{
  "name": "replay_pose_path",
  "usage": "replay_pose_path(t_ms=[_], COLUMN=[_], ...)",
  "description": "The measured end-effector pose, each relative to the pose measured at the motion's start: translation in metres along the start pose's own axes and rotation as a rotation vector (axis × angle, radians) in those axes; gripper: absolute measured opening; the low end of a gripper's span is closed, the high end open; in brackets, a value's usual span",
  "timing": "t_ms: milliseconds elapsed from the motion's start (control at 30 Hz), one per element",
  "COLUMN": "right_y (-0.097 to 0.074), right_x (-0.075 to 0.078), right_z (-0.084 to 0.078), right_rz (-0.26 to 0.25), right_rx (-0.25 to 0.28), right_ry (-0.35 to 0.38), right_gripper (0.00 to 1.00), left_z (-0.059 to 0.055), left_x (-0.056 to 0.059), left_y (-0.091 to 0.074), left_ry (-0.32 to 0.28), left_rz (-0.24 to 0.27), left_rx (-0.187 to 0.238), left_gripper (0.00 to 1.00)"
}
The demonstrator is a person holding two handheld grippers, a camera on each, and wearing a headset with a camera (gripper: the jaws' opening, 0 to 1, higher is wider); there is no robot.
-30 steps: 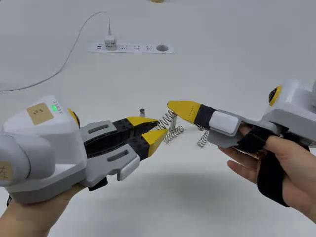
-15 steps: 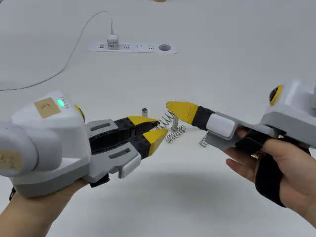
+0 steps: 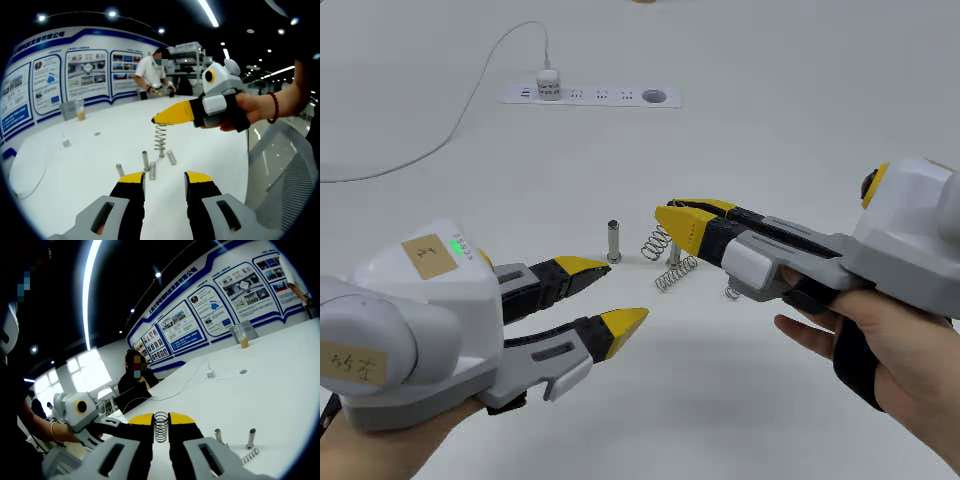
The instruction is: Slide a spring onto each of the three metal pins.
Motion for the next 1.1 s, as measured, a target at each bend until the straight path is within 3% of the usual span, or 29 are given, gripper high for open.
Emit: replay_pose_path(t_ms=[200,667,1100], right_y=[0.007,0.030,0.052], right_x=[0.001,0.012,0.030], right_z=[-0.001,-0.005,-0.009], right_rz=[-0.012,-0.060,-0.099], right_rx=[-0.010,-0.028,-0.013], right_ry=[-0.045,-0.185,-0.179], right_gripper=[0.12,0.12,0.12], left_z=[-0.012,-0.021,-0.029], left_x=[-0.004,-0.010,-0.011], left_y=[-0.005,-0.009,-0.005], left_ry=[-0.027,-0.046,-0.044], left_rz=[0.042,0.070,0.071], left_rx=[-0.025,-0.031,-0.049], left_gripper=[0.39,0.53,0.63])
Point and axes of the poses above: the centre of the closed fingertips' face, and the gripper's own axes: y roughly forward along the fingers, x roughly to its right, z roughly out of its top, the point moved 5 cm from there along -y, roughly backward along the fingers, and after that the axes turned 7 degrees about -y, right-handed, at the moved point
